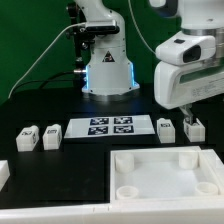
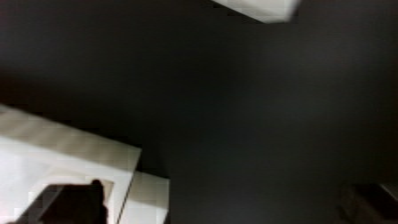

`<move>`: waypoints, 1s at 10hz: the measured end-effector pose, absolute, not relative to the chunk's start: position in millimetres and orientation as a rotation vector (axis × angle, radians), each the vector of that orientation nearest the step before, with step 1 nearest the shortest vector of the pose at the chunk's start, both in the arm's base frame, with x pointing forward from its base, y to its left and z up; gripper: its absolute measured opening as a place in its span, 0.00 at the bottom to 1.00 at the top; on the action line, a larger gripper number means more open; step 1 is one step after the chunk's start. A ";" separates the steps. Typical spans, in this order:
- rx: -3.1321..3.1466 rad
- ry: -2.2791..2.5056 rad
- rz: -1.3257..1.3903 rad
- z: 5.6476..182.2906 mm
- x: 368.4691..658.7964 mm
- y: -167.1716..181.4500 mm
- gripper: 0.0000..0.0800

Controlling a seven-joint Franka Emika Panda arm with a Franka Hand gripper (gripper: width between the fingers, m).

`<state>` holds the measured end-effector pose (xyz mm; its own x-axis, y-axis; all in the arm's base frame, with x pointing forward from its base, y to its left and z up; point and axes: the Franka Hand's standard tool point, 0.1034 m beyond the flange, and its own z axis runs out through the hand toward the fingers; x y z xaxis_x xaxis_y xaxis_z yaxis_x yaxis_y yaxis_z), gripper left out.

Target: Assemble one leg

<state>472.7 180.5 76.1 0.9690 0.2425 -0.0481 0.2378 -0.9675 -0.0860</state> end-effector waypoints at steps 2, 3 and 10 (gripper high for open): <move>-3.053 -0.063 0.109 74.7 470.9 179.3 0.81; -3.052 -0.117 0.122 74.4 469.8 178.9 0.81; -2.939 -0.073 1.108 49.0 414.0 180.4 0.81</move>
Offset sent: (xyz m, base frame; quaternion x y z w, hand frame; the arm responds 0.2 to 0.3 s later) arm 0.0000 0.0000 0.0000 0.0000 -0.1147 0.0000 0.9934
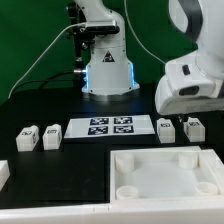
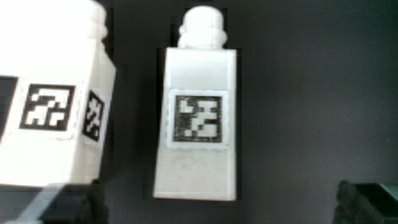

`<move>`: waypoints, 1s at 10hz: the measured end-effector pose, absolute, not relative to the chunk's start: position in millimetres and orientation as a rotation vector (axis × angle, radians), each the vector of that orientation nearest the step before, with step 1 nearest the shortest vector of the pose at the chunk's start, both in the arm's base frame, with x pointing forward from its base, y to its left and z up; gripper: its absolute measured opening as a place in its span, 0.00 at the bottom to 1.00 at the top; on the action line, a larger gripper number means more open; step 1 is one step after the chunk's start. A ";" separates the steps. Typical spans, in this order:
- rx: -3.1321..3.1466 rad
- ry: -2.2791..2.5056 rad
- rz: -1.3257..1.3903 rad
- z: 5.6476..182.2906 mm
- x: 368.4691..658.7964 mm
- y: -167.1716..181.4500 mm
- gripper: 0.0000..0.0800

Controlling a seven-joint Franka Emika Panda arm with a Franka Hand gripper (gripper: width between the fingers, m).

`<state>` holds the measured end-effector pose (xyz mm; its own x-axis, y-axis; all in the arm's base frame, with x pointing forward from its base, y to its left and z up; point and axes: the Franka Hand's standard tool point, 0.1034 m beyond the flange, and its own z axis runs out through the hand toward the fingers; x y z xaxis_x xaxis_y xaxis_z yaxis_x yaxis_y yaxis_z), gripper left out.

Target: Assemble one leg

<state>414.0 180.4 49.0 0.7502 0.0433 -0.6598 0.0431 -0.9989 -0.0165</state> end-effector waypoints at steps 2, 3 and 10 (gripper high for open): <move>-2.795 -0.103 1.458 48.8 412.6 181.4 0.81; -2.743 -0.108 1.559 45.2 412.9 180.6 0.81; -2.725 -0.168 1.566 26.4 389.1 181.7 0.81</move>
Offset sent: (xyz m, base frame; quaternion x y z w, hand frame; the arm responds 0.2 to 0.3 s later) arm 0.0000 0.0000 0.0000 0.0000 0.0000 0.0000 1.0000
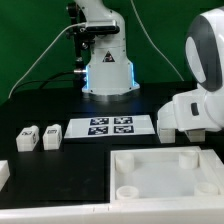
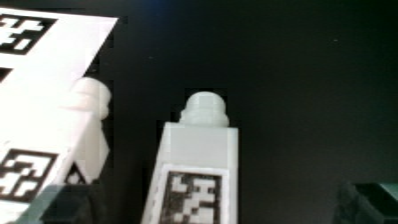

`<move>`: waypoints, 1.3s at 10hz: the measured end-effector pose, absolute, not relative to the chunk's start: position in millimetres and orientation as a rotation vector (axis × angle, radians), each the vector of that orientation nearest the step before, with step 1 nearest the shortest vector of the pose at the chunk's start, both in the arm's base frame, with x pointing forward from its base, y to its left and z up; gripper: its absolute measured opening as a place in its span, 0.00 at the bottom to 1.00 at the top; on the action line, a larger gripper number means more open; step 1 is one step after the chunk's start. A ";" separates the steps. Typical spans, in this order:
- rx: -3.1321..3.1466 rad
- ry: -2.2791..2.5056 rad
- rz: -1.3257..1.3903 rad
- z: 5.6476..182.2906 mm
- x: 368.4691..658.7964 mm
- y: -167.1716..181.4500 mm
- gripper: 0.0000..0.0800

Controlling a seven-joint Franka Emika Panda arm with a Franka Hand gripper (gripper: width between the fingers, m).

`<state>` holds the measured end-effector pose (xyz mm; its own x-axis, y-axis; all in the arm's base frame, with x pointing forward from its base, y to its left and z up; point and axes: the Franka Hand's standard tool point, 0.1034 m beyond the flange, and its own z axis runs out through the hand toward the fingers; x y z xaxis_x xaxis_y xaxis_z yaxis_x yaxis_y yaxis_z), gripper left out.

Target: Assemble one leg

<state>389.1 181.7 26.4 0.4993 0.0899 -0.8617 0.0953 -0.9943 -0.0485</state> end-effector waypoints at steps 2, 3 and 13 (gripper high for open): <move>2.726 0.164 -1.548 17.0 384.5 181.3 0.81; 2.731 0.160 -1.541 12.9 382.6 180.4 0.81; 2.734 0.159 -1.537 10.0 380.2 180.4 0.36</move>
Offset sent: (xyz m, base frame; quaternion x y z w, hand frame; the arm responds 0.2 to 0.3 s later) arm -0.0066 -0.0044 -0.0203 -0.0103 0.0249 -0.0037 0.9996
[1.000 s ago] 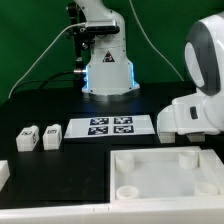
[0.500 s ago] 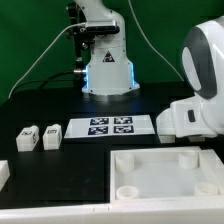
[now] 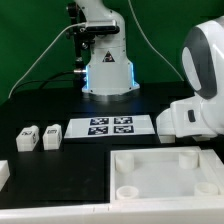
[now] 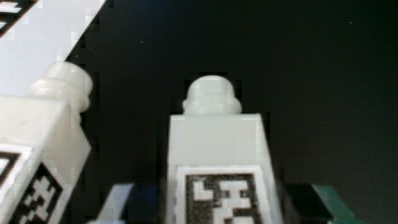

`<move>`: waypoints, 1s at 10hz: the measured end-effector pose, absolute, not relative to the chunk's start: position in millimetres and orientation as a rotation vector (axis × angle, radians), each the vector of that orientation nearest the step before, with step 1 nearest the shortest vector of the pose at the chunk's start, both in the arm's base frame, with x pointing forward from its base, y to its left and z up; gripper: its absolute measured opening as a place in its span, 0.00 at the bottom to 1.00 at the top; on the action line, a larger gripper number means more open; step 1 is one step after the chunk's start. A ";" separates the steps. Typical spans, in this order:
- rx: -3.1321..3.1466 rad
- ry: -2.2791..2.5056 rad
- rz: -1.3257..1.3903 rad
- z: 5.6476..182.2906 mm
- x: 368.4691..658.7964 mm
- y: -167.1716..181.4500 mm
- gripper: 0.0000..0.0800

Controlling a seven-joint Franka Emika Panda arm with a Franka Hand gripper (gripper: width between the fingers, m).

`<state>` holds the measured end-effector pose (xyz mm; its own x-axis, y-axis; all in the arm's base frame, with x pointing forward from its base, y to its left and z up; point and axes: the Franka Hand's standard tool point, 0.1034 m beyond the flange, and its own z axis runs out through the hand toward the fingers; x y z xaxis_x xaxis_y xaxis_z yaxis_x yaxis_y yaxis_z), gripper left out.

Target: Assemble one leg

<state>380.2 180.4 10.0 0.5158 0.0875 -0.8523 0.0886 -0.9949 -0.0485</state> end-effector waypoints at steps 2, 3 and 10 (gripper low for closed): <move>2.734 0.159 -1.537 10.0 380.2 180.4 0.36; 2.734 0.159 -1.537 10.0 380.2 180.4 0.36; 2.999 0.165 -1.130 108.7 454.5 142.3 0.36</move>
Offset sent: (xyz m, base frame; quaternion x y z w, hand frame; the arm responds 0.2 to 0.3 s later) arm 0.0000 0.0000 0.0000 0.0000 0.0000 0.0000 1.0000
